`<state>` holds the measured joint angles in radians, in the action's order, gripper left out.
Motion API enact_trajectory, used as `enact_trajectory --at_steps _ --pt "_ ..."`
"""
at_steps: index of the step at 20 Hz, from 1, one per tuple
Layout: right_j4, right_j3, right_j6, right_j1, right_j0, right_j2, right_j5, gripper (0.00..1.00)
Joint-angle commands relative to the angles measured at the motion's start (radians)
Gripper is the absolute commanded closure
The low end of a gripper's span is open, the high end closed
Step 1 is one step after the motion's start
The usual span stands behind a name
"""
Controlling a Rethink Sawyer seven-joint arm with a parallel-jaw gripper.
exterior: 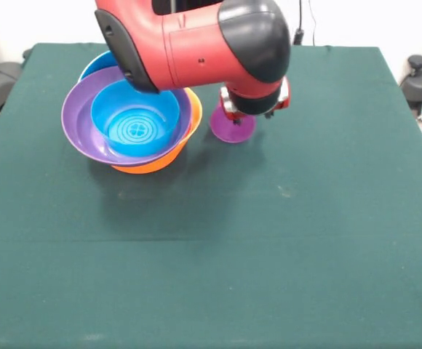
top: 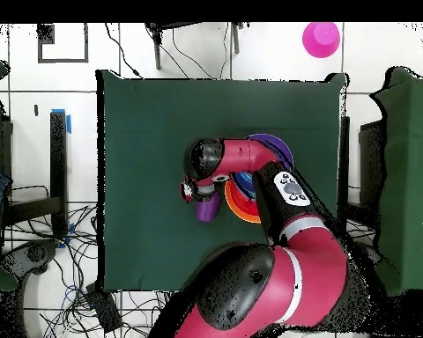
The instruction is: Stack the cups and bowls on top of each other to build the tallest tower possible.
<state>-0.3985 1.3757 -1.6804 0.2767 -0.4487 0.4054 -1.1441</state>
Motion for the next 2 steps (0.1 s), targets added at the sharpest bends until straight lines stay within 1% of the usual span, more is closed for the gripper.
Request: enact_trajectory --at_steps 1,2 --pt "-0.011 0.156 0.107 0.107 -0.007 -0.030 -0.231 0.00" --pt "0.018 0.204 0.144 0.156 -0.028 -0.007 -0.322 0.00"
